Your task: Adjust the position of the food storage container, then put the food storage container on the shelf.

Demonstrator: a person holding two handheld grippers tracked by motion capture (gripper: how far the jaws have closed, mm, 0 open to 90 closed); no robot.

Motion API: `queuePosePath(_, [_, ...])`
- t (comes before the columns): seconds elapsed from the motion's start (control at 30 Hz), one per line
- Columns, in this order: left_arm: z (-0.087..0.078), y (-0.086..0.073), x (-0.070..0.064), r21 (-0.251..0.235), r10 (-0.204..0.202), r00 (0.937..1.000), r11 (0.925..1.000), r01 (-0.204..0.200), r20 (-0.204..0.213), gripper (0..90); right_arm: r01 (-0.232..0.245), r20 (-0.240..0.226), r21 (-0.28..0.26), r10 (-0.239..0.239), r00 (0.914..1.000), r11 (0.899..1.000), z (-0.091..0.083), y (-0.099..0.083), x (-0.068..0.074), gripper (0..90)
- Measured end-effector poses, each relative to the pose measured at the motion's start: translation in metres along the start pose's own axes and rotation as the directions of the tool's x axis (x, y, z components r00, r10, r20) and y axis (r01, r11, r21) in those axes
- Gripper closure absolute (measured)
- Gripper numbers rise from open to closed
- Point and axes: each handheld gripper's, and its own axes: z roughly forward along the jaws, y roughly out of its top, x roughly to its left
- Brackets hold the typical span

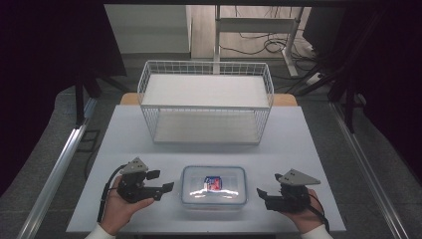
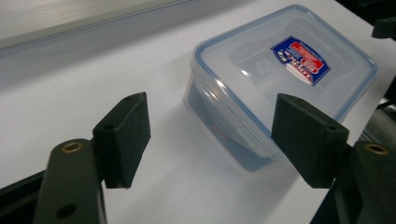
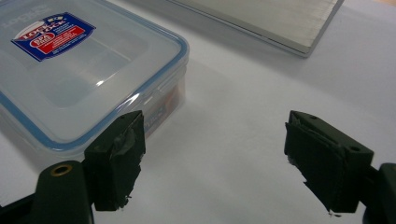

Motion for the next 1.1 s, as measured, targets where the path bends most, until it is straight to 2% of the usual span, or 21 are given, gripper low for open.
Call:
queuePosePath(0.17, [0.002, -0.001, 0.000, 0.004, -0.029, 0.9991, 0.9996, 0.029, 0.032, 24.8, -0.008, -0.024, -0.006, 0.008, 0.9997, 1.000, 0.000, 0.000, 0.000, 20.2])
queuePosePath(0.27, [0.002, -0.002, 0.001, 0.005, -0.056, 0.9970, 0.9985, 0.055, 0.054, 21.4, -0.013, -0.061, -0.026, 0.011, 0.9981, 1.000, 0.000, 0.000, 0.001, 19.1])
queuePosePath(0.37, [0.002, -0.002, 0.002, 0.005, -0.082, 0.9948, 0.9966, 0.082, 0.060, 17.2, -0.021, -0.097, -0.055, 0.016, 0.9952, 0.998, 0.001, 0.002, 0.003, 18.5])
queuePosePath(0.4, [0.003, -0.002, 0.004, 0.006, -0.095, 0.9927, 0.9955, 0.095, 0.074, 16.0, -0.027, -0.122, -0.059, 0.019, 0.9923, 0.998, 0.002, 0.003, 0.006, 18.7])
queuePosePath(0.47, [0.007, -0.001, 0.005, 0.011, -0.114, 0.9888, 0.9934, 0.114, 0.096, 15.1, -0.025, -0.137, -0.058, 0.017, 0.9904, 0.998, 0.003, 0.002, 0.007, 19.1])
queuePosePath(0.53, [0.008, -0.001, 0.005, 0.017, -0.120, 0.9872, 0.9927, 0.119, 0.105, 14.4, -0.027, -0.143, -0.054, 0.019, 0.9896, 0.998, 0.004, 0.002, 0.008, 19.2])
queuePosePath(0.57, [0.011, -0.001, 0.005, 0.021, -0.122, 0.9860, 0.9925, 0.120, 0.114, 14.2, -0.044, -0.167, -0.048, 0.035, 0.9853, 0.998, 0.004, 0.002, 0.008, 19.5])
queuePosePath(0.6, [0.012, -0.001, 0.005, 0.024, -0.125, 0.9851, 0.9921, 0.123, 0.118, 14.2, -0.044, -0.167, -0.048, 0.035, 0.9853, 0.998, 0.004, 0.002, 0.008, 19.5])
queuePosePath(0.67, [0.019, 0.000, 0.007, 0.030, -0.142, 0.9793, 0.9898, 0.139, 0.144, 14.3, -0.057, -0.184, -0.049, 0.047, 0.9818, 0.997, 0.003, 0.002, 0.009, 19.7])
queuePosePath(0.73, [0.022, 0.000, 0.008, 0.036, -0.144, 0.9778, 0.9895, 0.140, 0.152, 14.5, -0.062, -0.190, -0.050, 0.051, 0.9804, 0.997, 0.002, 0.003, 0.010, 19.7])
queuePosePath(0.8, [0.028, 0.000, 0.011, 0.050, -0.155, 0.9714, 0.9876, 0.149, 0.179, 15.2, -0.070, -0.208, -0.042, 0.060, 0.9762, 0.997, 0.005, 0.004, 0.011, 19.7])
queuePosePath(0.87, [0.033, 0.000, 0.012, 0.067, -0.157, 0.9697, 0.9869, 0.147, 0.187, 15.4, -0.072, -0.218, -0.033, 0.063, 0.9739, 0.997, 0.008, 0.005, 0.013, 19.7])
queuePosePath(0.9, [0.038, 0.000, 0.013, 0.085, -0.166, 0.9659, 0.9848, 0.152, 0.199, 15.4, -0.073, -0.223, -0.029, 0.065, 0.9728, 0.997, 0.009, 0.005, 0.013, 19.6])
queuePosePath(0.93, [0.038, 0.000, 0.013, 0.085, -0.166, 0.9659, 0.9848, 0.152, 0.199, 15.4, -0.073, -0.226, -0.026, 0.066, 0.9719, 0.997, 0.010, 0.005, 0.014, 19.4])
queuePosePath(0.97, [0.043, -0.001, 0.014, 0.105, -0.168, 0.9619, 0.9833, 0.148, 0.216, 15.4, -0.077, -0.231, -0.022, 0.070, 0.9704, 0.997, 0.011, 0.005, 0.015, 19.4])
queuePosePath(1.0, [0.043, -0.001, 0.014, 0.105, -0.168, 0.9619, 0.9833, 0.148, 0.216, 15.4, -0.082, -0.240, -0.014, 0.076, 0.9678, 0.997, 0.012, 0.006, 0.015, 19.3])
queuePosePath(1.1, [0.050, -0.001, 0.015, 0.133, -0.194, 0.9500, 0.9772, 0.165, 0.244, 15.1, -0.088, -0.251, -0.007, 0.083, 0.9645, 0.996, 0.013, 0.006, 0.016, 18.9])
